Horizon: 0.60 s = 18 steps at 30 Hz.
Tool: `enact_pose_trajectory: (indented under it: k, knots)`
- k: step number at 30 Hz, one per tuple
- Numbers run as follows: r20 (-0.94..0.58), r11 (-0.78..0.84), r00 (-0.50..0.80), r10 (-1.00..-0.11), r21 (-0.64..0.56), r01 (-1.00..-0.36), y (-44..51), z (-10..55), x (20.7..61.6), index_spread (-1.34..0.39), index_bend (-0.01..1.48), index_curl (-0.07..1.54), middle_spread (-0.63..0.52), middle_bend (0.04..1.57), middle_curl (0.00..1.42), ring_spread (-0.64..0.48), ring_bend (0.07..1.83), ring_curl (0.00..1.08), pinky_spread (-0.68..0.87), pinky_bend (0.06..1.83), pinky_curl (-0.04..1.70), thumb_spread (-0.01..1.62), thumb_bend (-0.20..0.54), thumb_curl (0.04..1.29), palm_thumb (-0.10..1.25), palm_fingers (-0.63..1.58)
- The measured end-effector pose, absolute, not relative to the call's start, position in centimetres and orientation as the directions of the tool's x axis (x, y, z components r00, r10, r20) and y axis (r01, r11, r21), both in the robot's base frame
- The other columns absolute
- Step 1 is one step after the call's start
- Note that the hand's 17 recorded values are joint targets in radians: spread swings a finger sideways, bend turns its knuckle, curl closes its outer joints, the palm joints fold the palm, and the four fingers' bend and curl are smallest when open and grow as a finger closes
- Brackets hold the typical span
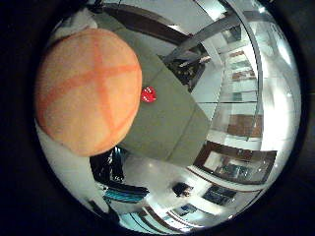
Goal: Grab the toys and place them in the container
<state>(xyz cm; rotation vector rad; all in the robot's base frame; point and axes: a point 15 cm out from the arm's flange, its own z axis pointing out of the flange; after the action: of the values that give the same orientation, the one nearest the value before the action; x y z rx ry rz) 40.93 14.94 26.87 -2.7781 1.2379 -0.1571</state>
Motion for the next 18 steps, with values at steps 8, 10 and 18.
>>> enact_pose_trajectory:
  k: [8,10,18]
  knots:
    - [0.052,-0.708,0.709,-0.703,-0.144,-0.692,19.9,27.6,39.1,-0.17,1.25,0.69,-0.08,1.38,0.64,-0.23,1.3,0.82,-0.2,1.34,0.87,1.02,-0.014,0.69,1.04,1.16]
    - [0.053,-0.718,0.72,-0.692,-0.152,-0.679,21.3,28.0,38.8,-0.17,1.25,0.69,-0.08,1.38,0.64,-0.23,1.3,0.82,-0.2,1.34,0.87,1.01,-0.014,0.69,1.04,1.16]
    - [0.045,-0.734,0.737,-0.674,-0.149,-0.662,24.5,27.8,38.5,-0.17,1.24,0.69,-0.08,1.38,0.64,-0.23,1.3,0.82,-0.2,1.34,0.87,1.0,-0.014,0.69,1.03,1.16]
